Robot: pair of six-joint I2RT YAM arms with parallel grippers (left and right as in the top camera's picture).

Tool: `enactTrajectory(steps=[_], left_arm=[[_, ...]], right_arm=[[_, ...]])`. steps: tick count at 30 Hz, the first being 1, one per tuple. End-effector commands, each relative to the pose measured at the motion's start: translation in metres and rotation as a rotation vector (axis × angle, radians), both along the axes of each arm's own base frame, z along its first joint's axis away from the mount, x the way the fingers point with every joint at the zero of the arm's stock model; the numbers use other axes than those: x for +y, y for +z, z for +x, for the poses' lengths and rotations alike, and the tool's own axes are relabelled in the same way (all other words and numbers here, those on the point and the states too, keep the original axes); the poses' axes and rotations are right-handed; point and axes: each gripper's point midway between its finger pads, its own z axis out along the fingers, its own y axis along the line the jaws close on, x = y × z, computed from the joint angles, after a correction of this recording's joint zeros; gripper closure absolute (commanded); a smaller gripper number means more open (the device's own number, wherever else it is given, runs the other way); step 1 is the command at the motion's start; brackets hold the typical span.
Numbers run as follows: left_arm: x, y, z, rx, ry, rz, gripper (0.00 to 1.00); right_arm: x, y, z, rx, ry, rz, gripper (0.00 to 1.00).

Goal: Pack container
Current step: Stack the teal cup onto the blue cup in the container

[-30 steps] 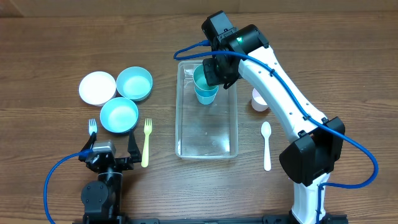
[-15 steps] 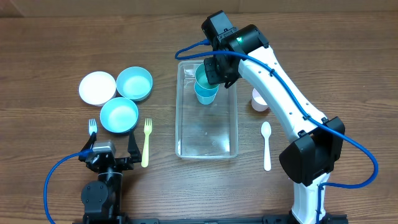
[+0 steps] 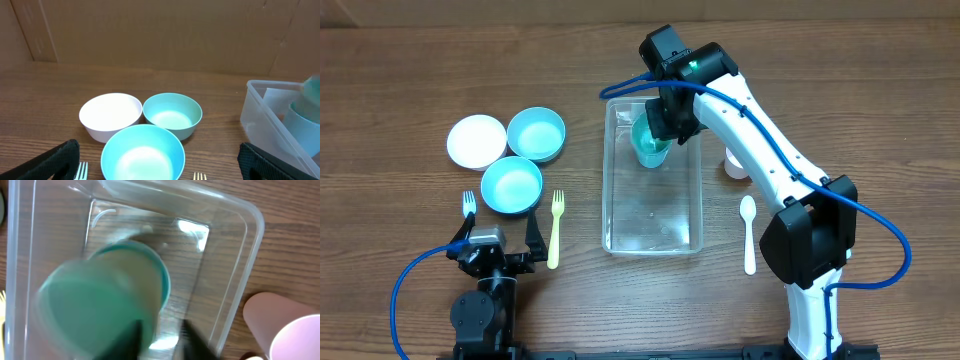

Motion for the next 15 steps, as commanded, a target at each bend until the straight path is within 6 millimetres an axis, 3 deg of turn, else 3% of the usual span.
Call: enactTrajectory(steps=[1,4,10,13,15], left_arm=[[0.005,0.001,0.000,-0.009,0.019,0.026,0.00],[0.005,0.002,0.000,-0.009,0.019,0.026,0.00],[0.005,0.002,0.000,-0.009,0.019,0.026,0.00],[0.005,0.002,0.000,-0.009,0.019,0.026,0.00],[0.005,0.001,0.000,-0.009,0.019,0.026,0.00]], right_arm=[[0.000,0.003,0.003,-0.017,-0.006,-0.008,0.37],[0.001,0.003,0.004,-0.021,-0.006,-0.005,0.27],[-0.010,0.017,0.010,-0.035,-0.051,0.008,0.27],[-0.039,0.034,0.012,-0.029,-0.149,0.013,0.27],[-0.073,0.048,0.011,-0.018,-0.218,0.007,0.28]])
